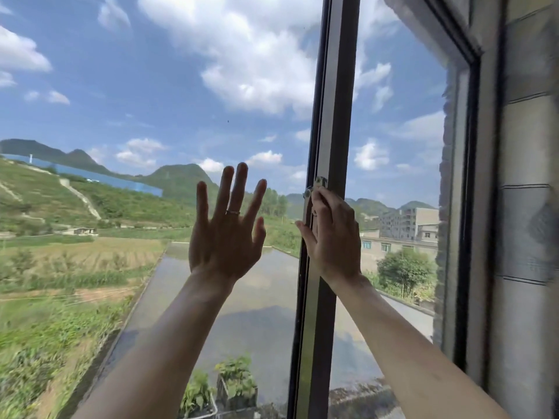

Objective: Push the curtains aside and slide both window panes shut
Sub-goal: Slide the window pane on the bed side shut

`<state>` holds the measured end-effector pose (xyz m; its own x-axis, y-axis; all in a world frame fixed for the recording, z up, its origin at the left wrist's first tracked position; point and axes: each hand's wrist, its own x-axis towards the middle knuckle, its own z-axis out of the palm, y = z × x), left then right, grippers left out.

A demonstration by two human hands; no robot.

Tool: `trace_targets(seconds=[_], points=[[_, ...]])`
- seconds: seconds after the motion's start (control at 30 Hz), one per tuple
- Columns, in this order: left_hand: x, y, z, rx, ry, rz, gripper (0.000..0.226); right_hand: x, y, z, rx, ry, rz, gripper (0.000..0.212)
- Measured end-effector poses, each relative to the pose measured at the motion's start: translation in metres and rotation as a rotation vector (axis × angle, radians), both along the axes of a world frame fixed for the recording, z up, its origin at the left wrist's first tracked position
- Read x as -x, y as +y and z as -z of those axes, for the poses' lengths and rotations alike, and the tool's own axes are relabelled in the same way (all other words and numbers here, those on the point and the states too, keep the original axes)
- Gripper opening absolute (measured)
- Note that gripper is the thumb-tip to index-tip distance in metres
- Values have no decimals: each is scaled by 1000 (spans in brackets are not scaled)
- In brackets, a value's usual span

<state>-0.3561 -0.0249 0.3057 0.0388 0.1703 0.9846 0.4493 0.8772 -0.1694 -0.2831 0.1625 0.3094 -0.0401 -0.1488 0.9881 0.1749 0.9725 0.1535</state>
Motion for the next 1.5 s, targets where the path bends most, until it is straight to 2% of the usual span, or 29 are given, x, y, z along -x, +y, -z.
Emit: trace_targets(seconds=[0.3,0.47,0.6,0.77,0.93,1.13,1.2,1.33,1.5], points=[[0,-1,-3,-6,16,2,64,-3,1,-2,-130,28,-20,44],[-1,-1,-2,-1,6,22,63,-18,-1,-18,70,90,-325,25],[-3,-2,-1,0,11,33,63,-18,-4,-23,132,134,-383,16],[-3,-2,-2,2,17,18,63,-5,-12,-35,250,159,-478,17],[0,0,-1,-2,22,5,64,2,-15,-52,253,162,-417,15],[-2,1,-1,-3,-4,17,63,9,-18,-81,437,9,-401,17],[-3,1,0,2,-19,19,63,13,-19,-80,437,34,-399,17],[-5,-2,0,31,-56,15,64,17,-18,-65,316,96,-373,31],[-15,-8,-3,83,-177,38,69,11,-25,-61,405,-77,-275,45]])
